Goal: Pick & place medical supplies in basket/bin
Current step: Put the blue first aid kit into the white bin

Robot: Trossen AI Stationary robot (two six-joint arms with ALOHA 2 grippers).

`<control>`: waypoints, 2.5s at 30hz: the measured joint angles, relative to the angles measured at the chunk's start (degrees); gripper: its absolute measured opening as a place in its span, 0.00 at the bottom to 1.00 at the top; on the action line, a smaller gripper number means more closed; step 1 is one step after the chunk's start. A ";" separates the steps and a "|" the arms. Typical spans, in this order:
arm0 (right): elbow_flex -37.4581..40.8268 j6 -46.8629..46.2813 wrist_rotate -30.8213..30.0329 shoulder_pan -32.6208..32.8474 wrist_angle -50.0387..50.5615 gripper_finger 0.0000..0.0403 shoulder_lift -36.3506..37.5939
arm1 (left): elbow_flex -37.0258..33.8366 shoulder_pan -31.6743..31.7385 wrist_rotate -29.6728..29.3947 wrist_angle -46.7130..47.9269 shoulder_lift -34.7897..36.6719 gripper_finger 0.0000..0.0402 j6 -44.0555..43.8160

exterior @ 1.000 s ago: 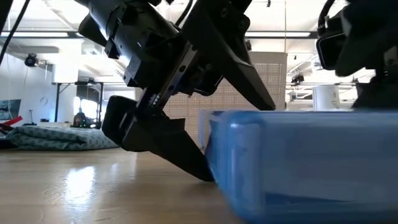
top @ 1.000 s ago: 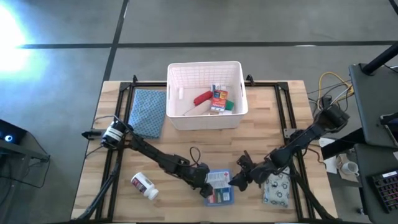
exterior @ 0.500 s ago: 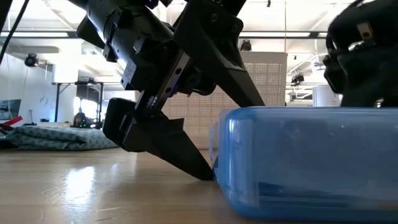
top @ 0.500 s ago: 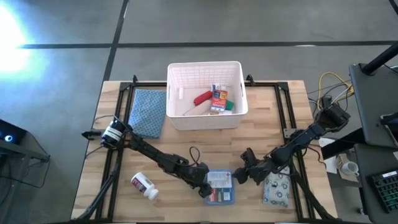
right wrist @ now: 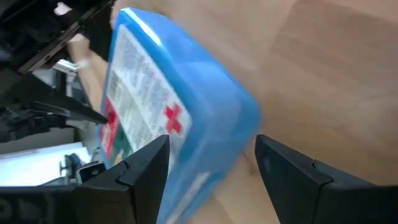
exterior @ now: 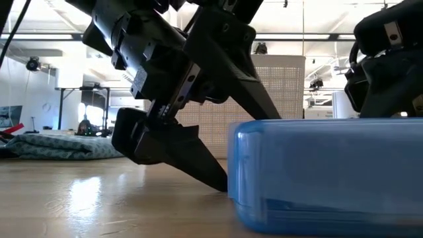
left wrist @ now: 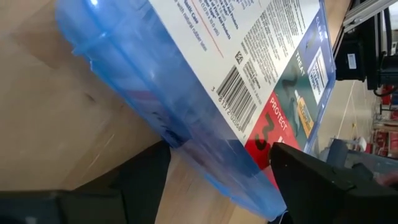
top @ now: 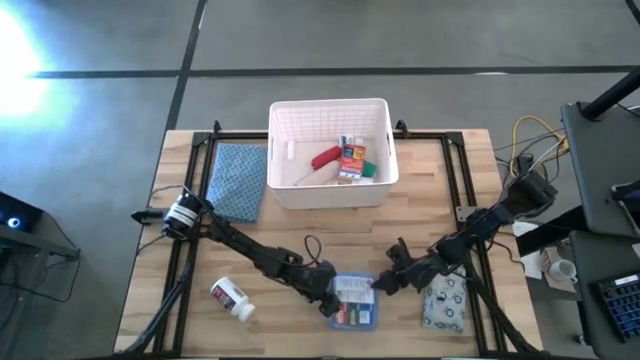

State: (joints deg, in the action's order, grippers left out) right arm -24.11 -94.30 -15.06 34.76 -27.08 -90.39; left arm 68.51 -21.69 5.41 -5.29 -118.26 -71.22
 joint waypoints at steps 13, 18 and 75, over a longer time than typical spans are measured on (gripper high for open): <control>-1.33 3.46 0.30 0.09 -2.54 0.56 -3.78 | 0.01 0.11 -0.02 -0.14 0.00 0.65 -0.04; -2.11 6.62 0.95 0.09 -1.68 0.56 -0.60 | 0.00 0.11 0.12 0.02 0.00 0.65 -0.08; -17.91 16.83 1.44 -3.12 34.52 0.55 20.23 | -0.31 0.86 0.18 -0.32 1.42 0.65 7.76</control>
State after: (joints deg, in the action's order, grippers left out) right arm -42.02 -77.47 -13.61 31.64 7.44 -70.16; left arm 68.20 -20.84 5.59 -5.61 -116.84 -63.46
